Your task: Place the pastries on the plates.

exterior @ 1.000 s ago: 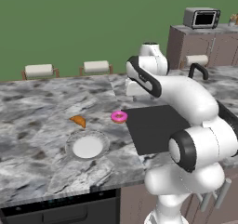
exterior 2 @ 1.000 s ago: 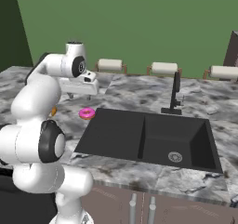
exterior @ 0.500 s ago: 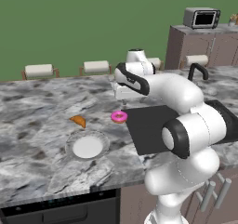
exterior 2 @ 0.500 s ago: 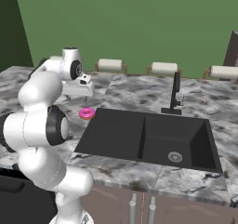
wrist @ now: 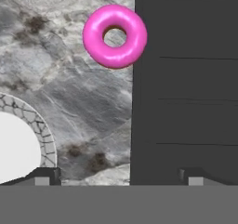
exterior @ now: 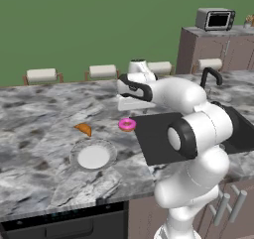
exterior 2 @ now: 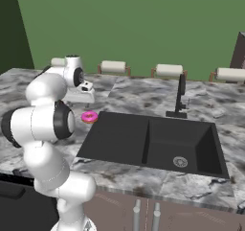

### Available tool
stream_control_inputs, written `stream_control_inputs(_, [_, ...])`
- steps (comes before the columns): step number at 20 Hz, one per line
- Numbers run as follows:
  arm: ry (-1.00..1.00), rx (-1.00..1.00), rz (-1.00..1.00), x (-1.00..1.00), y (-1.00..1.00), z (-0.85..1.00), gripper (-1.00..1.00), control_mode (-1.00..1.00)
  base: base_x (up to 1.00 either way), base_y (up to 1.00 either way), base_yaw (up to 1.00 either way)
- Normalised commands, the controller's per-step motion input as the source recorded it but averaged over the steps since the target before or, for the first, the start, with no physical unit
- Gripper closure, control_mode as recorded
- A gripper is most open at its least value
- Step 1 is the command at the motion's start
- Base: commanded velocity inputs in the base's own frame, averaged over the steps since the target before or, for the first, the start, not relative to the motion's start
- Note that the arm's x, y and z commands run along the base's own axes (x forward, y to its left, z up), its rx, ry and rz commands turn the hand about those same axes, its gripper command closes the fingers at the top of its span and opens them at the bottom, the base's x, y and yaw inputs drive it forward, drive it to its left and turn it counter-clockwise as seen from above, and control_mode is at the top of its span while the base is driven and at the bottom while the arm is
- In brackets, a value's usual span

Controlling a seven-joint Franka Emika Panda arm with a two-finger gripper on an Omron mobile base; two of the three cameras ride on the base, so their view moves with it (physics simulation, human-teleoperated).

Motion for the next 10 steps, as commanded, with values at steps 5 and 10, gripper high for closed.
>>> stream_control_inputs(5, [0.0,0.0,0.0,0.24,0.02,-0.34,-1.0,-1.0,0.0,0.0,0.0])
stream_control_inputs(10, [0.0,0.0,0.0,0.21,0.04,-0.38,-1.0,-1.0,0.0,0.0,0.0])
